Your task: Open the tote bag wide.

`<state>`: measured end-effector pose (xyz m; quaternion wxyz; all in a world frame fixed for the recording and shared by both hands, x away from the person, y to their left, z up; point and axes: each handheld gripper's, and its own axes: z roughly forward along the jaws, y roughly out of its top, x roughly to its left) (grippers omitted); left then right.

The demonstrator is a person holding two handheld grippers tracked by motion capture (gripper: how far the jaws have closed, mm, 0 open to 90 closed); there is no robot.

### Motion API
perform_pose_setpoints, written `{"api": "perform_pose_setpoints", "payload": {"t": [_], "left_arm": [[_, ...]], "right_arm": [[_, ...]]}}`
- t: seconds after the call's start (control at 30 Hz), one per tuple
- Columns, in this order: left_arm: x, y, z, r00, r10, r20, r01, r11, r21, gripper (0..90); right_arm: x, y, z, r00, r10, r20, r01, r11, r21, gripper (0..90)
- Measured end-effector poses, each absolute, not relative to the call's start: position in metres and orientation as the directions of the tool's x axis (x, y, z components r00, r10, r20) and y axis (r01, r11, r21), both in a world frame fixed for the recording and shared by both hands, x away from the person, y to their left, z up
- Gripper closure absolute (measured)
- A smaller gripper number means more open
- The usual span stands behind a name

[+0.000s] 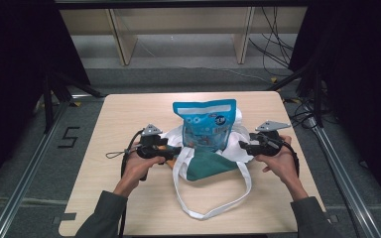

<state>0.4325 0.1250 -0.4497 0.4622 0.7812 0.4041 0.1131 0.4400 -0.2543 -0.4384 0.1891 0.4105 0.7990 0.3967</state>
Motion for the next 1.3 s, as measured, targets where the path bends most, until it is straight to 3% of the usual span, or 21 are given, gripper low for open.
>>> {"api": "perform_pose_setpoints", "payload": {"t": [0.47, 1.3], "left_arm": [[0.401, 0.136, -0.457, 0.660, 0.719, -0.217, 0.513, -0.220, 0.830, 15.7], [0.350, 0.137, -0.480, 0.694, 0.695, -0.191, 0.483, -0.251, 0.839, 15.4]], "right_arm": [[0.423, -0.253, -0.438, -0.639, 0.769, 0.019, 0.474, 0.374, 0.797, 41.3], [0.396, -0.238, -0.445, -0.685, 0.729, 0.007, 0.457, 0.422, 0.783, 38.8]]}}
